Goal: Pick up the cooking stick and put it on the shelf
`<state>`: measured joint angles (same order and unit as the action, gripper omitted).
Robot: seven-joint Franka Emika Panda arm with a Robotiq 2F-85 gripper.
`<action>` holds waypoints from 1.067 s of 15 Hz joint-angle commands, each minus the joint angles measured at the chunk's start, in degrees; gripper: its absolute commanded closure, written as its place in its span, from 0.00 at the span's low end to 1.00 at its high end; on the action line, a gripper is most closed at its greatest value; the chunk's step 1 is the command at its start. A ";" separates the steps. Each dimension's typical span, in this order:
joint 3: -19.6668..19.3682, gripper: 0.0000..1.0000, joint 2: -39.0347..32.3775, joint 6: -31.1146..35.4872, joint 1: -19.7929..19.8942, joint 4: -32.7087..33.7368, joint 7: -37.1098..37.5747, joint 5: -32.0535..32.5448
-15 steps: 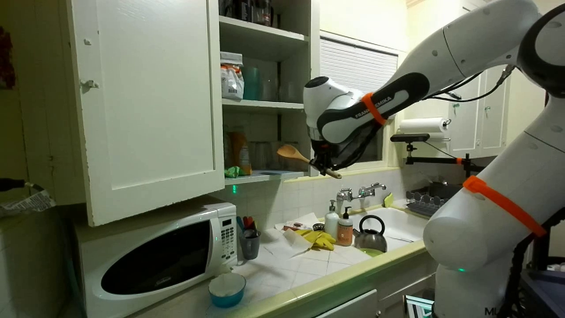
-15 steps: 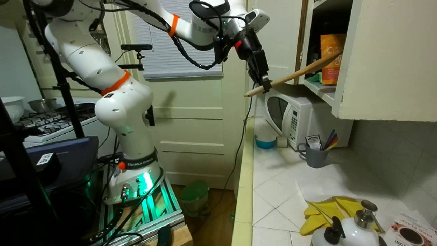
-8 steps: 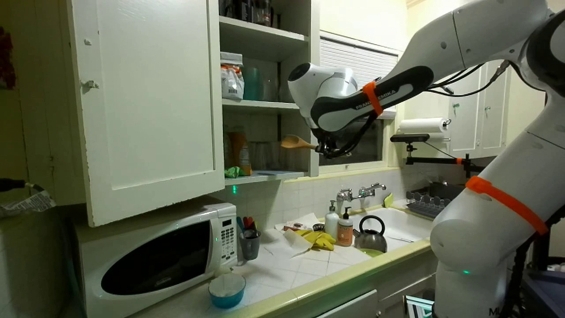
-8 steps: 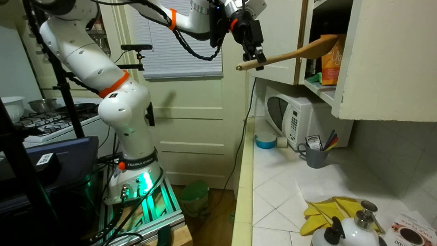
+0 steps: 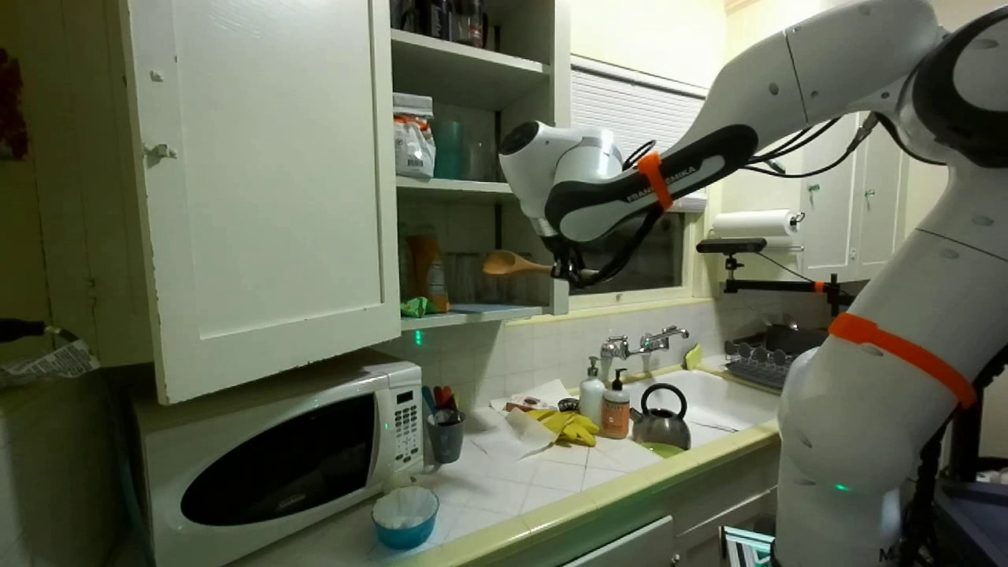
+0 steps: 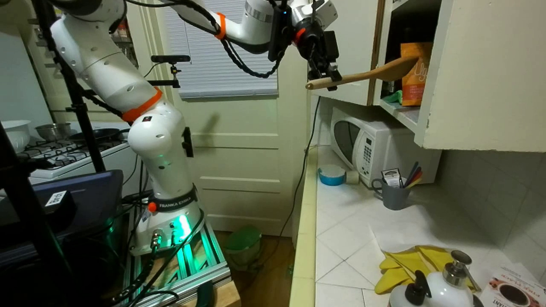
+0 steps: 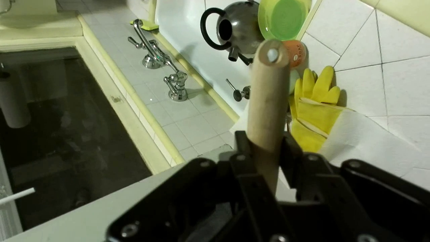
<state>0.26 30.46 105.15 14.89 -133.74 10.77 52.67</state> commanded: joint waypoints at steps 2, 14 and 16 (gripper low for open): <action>-2.59 0.93 -7.86 -3.94 -3.01 7.09 -5.55 4.79; -4.65 0.73 -15.98 -6.78 -7.71 15.79 -17.51 13.60; -5.08 0.93 -17.13 -6.71 -7.74 16.51 -16.74 13.54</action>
<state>-3.69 13.31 98.77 8.51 -117.31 -6.00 66.02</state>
